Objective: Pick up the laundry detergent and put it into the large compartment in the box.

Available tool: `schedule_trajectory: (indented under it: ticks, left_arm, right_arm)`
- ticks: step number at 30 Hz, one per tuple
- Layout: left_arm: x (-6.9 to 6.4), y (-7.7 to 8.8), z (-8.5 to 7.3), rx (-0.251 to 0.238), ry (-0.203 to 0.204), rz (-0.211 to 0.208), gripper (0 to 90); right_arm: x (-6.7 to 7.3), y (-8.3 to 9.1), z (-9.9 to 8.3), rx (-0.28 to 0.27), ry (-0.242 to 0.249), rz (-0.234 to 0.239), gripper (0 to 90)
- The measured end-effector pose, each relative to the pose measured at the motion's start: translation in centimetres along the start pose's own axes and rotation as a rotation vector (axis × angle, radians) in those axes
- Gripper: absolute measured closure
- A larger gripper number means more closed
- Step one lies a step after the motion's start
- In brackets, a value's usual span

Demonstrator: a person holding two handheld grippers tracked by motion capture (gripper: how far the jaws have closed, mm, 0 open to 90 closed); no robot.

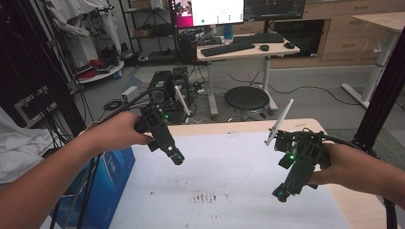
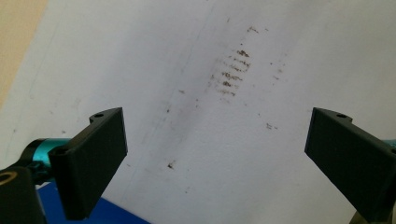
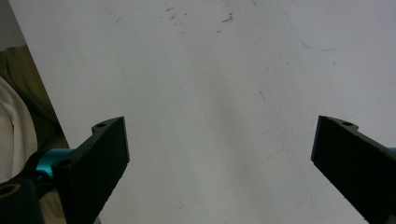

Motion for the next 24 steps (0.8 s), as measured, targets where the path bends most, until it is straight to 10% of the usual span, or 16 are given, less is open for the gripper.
schedule_trajectory:
  ticks: [24]
  left_arm:
    - [-0.47,-0.03,-0.03,0.019,-0.036,0.001,5.8]
  right_arm:
    - [0.31,0.17,0.03,-0.001,0.000,-0.007,3.3]
Point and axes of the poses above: each handheld gripper's, and its own axes: y roughly backward along the jaws, z roughly out of its top, x roughly to its left, the point moved 7 cm from there along -y, roughly forward along the jaws, and after that the axes turned 8 degrees about -y, right-handed, at the moved point
